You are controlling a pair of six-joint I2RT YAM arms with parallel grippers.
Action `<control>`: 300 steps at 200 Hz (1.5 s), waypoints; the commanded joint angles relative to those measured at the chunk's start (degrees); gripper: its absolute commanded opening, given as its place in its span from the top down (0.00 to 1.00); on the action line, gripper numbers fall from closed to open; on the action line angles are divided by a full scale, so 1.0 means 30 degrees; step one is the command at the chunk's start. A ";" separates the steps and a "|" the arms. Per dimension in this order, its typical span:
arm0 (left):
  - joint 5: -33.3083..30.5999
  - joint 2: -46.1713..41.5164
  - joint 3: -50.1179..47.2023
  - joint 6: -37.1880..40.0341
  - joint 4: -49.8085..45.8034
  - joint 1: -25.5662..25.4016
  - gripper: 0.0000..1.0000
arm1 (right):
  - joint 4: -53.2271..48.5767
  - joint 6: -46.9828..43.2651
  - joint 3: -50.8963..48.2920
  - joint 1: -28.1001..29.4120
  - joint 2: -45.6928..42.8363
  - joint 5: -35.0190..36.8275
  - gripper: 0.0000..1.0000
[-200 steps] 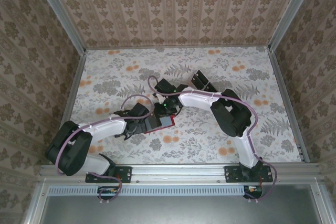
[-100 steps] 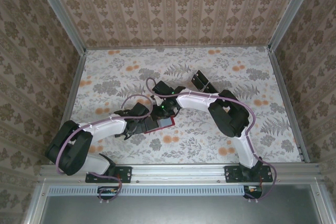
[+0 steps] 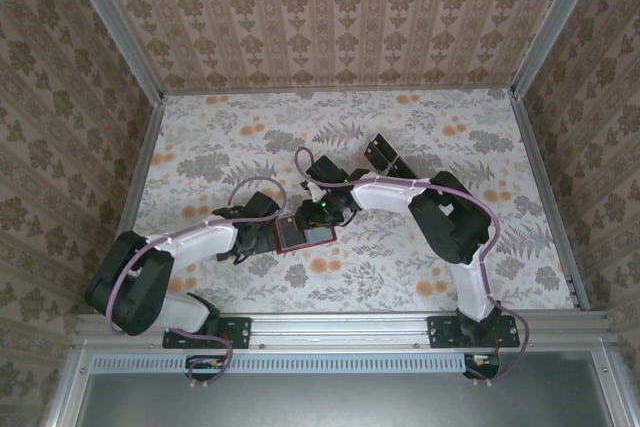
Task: Put the credit cards into the card holder
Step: Insert the credit card into the card slot.
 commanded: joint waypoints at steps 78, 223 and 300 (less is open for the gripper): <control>0.0545 0.0933 0.0296 0.0663 0.4233 0.0654 0.01 | -0.2452 -0.1272 0.1782 -0.0038 -0.0355 0.1716 0.85; 0.0876 0.2536 0.0362 0.0348 0.5291 -0.0055 0.01 | -0.2700 -0.1281 0.1969 0.1078 0.0913 0.1344 1.00; 0.0971 0.3076 0.0401 0.0190 0.5689 -0.0378 0.01 | -0.1343 0.0166 0.1901 0.1227 0.1077 -0.0004 1.00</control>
